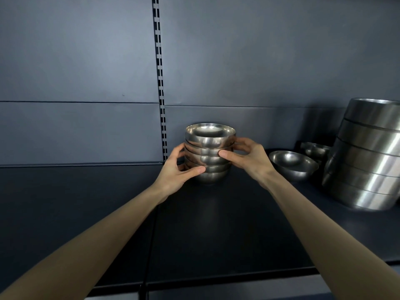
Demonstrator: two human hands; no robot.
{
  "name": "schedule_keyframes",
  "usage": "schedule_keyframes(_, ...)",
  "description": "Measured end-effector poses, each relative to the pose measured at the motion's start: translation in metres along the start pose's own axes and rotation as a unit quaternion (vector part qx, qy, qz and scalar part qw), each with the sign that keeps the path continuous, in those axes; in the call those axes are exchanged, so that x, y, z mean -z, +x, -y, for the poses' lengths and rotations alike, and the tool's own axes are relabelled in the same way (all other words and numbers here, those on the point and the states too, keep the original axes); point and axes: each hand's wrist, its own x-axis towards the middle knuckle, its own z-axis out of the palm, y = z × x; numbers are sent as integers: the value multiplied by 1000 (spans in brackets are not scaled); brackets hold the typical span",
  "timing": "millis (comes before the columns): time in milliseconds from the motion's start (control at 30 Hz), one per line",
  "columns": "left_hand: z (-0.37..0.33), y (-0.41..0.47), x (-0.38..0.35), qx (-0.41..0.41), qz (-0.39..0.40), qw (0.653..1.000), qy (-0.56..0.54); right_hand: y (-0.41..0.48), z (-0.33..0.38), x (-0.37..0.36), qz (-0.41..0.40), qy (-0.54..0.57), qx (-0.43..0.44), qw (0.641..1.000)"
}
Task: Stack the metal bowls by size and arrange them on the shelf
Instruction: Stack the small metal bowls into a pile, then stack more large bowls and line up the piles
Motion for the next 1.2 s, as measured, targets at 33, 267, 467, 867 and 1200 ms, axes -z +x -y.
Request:
schedule_keyframes(33, 0, 1, 0, 0, 1, 1000, 1, 0, 1, 0, 2, -4, -1, 1000)
schedule_keyframes(267, -5, 3, 4, 3, 17, 999, 35, -6, 8, 1, 15, -30, -9, 999)
schedule_keyframes(467, -20, 2, 9, 13, 19, 984, 174, -15, 15, 7, 25, -107, -34, 993)
schedule_keyframes(867, -112, -49, 1, -71, 14, 868, 491, -74, 77, 70, -17, -392, 64, 918)
schedule_keyframes(1200, -186, -147, -116, -214, -1, 818, 533, -194, 99, 184, -30, -477, 114, 871)
